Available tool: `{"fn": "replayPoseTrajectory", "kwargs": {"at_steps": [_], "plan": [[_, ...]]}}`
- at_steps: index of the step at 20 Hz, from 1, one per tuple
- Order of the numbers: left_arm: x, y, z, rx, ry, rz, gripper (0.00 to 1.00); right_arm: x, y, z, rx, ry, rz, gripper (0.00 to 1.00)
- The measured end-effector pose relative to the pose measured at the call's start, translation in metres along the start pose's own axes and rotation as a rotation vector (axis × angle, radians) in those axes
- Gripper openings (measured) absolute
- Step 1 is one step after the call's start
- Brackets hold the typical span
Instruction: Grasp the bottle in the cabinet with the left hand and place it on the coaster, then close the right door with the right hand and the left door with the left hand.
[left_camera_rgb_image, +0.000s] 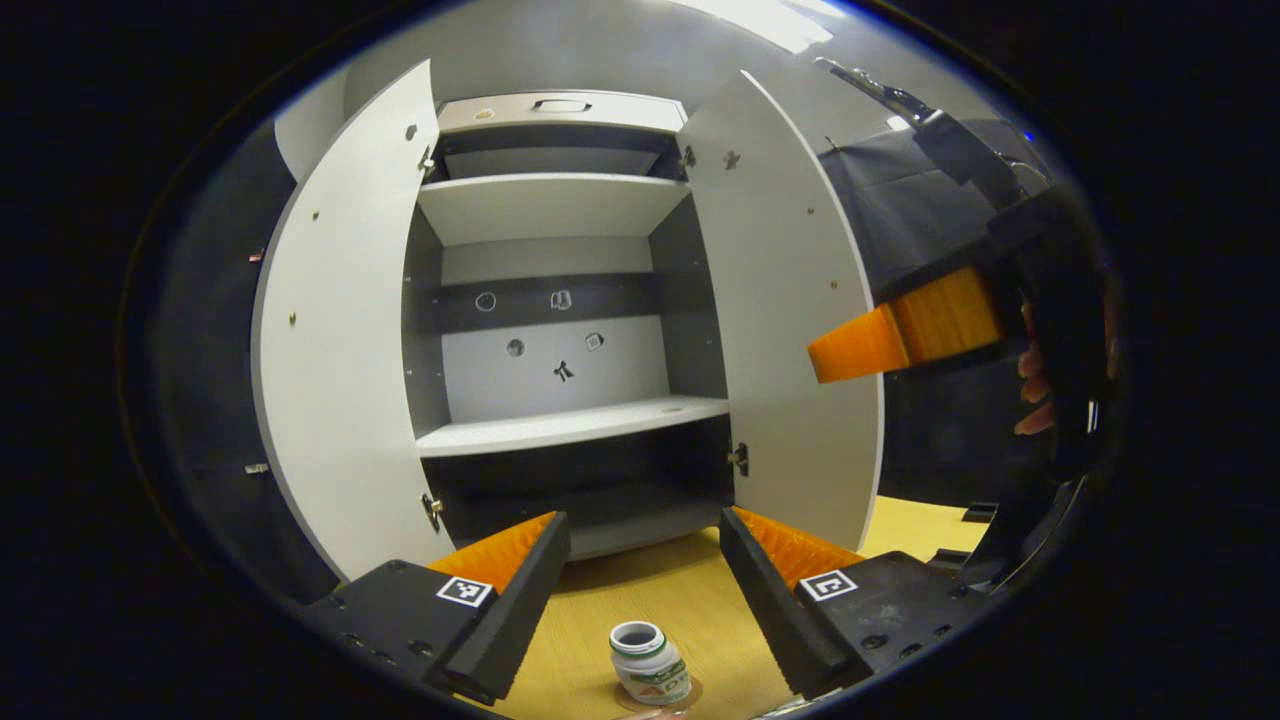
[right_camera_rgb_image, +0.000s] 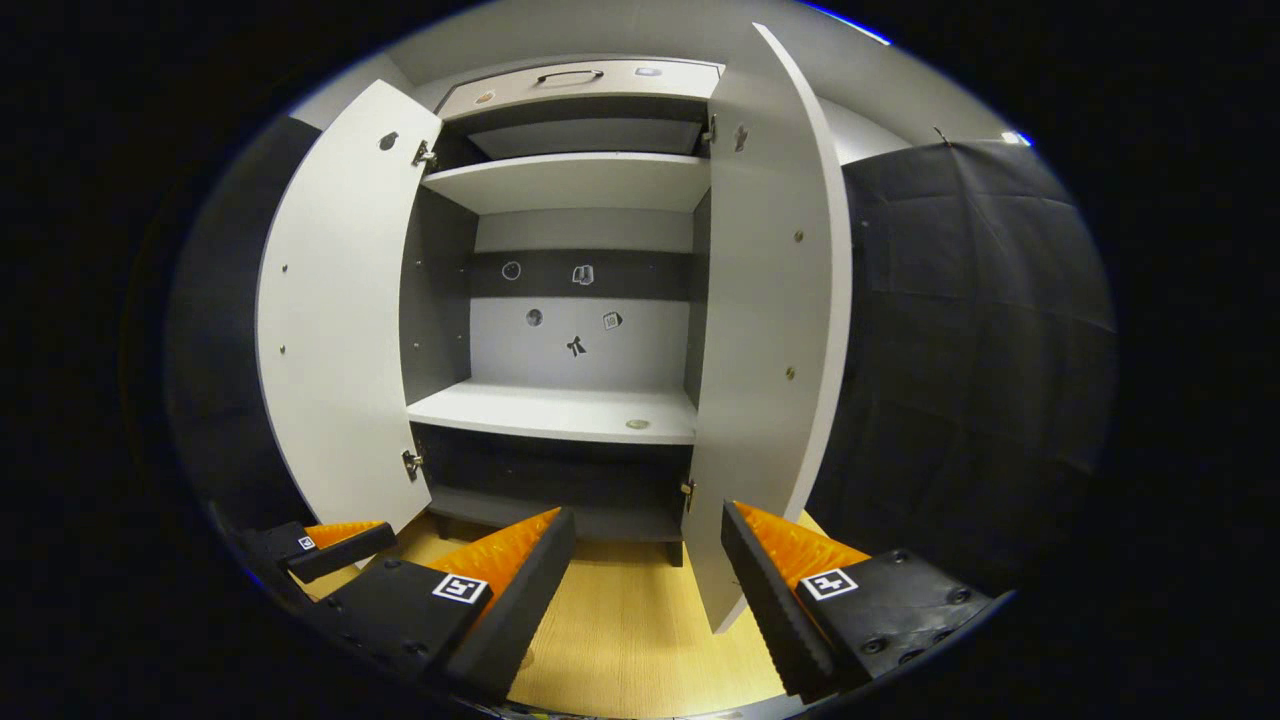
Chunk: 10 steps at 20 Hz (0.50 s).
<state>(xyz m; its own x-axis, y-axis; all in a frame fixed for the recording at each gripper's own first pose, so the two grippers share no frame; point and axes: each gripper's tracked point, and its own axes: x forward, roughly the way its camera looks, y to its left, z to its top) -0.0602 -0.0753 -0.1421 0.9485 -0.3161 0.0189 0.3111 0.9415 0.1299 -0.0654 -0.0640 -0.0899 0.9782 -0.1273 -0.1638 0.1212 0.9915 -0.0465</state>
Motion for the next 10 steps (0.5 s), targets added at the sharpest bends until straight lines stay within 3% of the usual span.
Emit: {"fn": "replayPoseTrajectory", "kwargs": {"at_steps": [2,4,10], "plan": [[-0.008,0.007,0.024,-0.002,-0.014,-0.041,0.99,-0.012,-0.016,0.022,-0.004,-0.036,-0.061,0.97],[-0.013,0.015,0.039,-0.024,0.004,-0.066,0.95,-0.024,-0.038,0.037,-0.018,-0.054,-0.138,0.97],[-0.022,0.032,0.086,-0.140,0.012,-0.058,0.96,-0.023,-0.130,0.056,0.004,-0.080,-0.312,0.97]]}}
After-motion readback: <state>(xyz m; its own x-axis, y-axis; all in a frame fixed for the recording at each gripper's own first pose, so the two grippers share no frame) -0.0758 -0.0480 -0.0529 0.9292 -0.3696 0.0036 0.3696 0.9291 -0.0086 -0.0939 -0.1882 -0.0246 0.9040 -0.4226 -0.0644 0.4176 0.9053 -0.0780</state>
